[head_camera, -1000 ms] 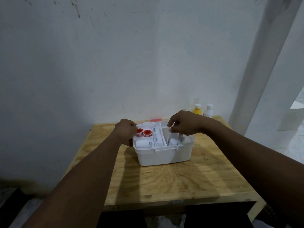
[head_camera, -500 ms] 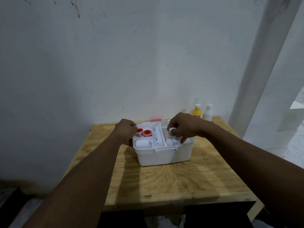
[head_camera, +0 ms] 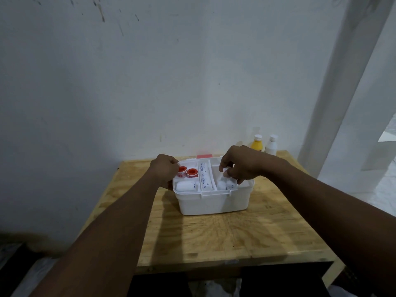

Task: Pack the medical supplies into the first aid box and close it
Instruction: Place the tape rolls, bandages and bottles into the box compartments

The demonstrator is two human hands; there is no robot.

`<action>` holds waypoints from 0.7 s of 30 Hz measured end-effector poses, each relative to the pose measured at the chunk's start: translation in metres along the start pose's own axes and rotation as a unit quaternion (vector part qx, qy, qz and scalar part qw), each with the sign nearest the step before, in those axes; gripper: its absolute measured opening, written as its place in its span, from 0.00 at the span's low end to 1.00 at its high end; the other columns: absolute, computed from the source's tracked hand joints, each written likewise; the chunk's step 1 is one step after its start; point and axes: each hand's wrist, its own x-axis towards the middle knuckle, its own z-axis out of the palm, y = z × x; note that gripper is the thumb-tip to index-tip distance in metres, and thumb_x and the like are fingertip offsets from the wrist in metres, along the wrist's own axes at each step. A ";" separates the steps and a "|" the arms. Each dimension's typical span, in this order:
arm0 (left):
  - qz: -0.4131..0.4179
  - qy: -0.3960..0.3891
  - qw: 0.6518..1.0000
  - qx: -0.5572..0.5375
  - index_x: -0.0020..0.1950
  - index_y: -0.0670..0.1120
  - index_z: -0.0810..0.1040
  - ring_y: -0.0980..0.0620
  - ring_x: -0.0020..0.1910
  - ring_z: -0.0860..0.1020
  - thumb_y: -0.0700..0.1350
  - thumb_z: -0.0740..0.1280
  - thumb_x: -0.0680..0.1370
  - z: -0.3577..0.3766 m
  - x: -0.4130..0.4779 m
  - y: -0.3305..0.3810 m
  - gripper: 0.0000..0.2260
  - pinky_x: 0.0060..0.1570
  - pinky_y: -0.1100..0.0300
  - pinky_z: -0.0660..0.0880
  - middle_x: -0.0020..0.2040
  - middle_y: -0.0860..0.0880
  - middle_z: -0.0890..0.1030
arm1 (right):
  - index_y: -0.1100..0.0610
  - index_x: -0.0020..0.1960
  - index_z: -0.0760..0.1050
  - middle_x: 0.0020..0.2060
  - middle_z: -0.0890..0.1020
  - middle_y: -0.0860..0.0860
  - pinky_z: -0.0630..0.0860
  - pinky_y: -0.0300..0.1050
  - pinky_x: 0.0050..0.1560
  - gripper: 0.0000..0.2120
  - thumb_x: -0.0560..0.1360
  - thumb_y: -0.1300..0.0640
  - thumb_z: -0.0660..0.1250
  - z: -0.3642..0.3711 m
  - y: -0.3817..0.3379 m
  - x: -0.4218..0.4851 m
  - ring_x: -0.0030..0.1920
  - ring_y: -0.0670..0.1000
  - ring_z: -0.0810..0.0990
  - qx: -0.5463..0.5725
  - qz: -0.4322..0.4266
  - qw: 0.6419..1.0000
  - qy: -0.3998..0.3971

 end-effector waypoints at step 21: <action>0.004 0.001 1.000 0.009 0.53 0.46 0.79 0.40 0.45 0.83 0.41 0.65 0.82 0.000 0.001 0.000 0.04 0.27 0.54 0.79 0.52 0.42 0.81 | 0.60 0.63 0.77 0.52 0.83 0.59 0.85 0.53 0.43 0.16 0.76 0.60 0.70 0.002 0.016 -0.001 0.44 0.59 0.86 0.168 0.046 0.985 0.007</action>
